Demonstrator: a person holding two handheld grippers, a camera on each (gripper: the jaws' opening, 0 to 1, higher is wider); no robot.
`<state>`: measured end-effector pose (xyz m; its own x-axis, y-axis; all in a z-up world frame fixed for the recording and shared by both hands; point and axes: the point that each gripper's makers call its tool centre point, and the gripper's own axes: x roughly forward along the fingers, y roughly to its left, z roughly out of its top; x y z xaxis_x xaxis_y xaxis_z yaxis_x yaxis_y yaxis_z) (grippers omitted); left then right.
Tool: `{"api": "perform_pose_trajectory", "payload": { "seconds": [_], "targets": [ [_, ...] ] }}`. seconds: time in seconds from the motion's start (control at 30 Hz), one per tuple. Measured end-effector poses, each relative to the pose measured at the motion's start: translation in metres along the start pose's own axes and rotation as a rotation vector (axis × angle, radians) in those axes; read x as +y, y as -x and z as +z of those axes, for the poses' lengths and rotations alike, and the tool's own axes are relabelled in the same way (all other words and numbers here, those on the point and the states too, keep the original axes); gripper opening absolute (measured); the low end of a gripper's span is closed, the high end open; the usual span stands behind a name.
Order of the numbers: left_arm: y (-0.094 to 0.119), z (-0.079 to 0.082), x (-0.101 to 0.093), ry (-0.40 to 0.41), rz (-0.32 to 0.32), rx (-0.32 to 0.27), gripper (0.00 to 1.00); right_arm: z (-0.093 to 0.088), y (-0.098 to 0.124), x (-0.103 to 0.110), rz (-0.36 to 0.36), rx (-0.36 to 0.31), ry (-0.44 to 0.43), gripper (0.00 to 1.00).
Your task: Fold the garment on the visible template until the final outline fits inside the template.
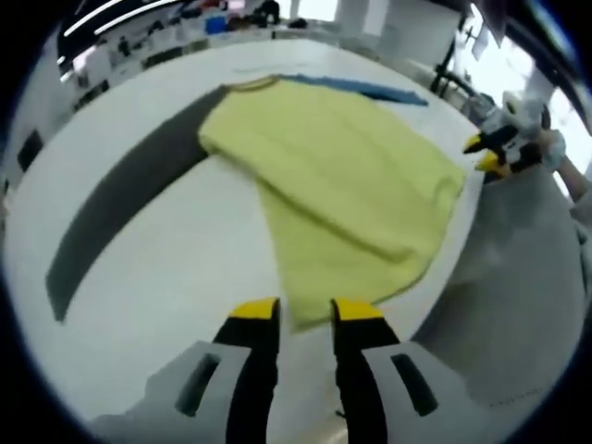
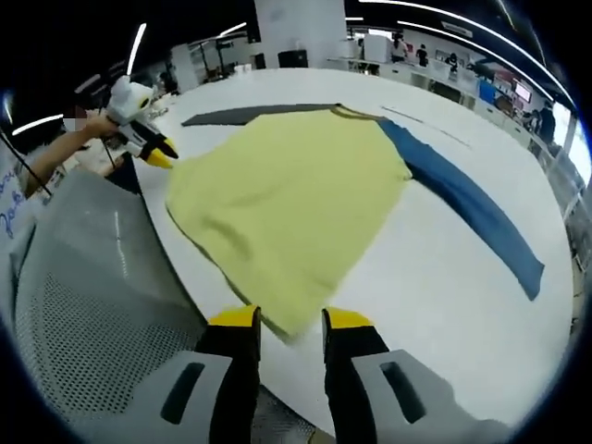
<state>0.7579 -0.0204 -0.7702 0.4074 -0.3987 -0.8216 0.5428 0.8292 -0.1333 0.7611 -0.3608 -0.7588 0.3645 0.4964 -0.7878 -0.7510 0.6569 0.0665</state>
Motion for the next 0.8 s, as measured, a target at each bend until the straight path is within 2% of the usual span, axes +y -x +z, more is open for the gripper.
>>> {"api": "perform_pose_trajectory", "payload": {
  "seconds": [0.17,0.33,0.6,0.8],
  "targets": [
    [-0.003,-0.003,0.001,0.016,0.002,0.009,0.18,-0.001,-0.004,0.001,0.012,0.004,-0.032,0.21],
    [-0.003,-0.006,0.002,0.015,0.007,0.023,0.21,-0.008,-0.009,0.001,0.004,0.049,-0.013,0.2],
    [-0.004,-0.008,0.002,-0.013,0.011,0.045,0.18,-0.01,-0.014,0.004,-0.001,0.069,-0.006,0.17],
    [-0.005,-0.007,0.004,-0.022,0.025,0.039,0.16,-0.012,-0.017,0.004,-0.01,0.093,0.009,0.14]
  ]
}}
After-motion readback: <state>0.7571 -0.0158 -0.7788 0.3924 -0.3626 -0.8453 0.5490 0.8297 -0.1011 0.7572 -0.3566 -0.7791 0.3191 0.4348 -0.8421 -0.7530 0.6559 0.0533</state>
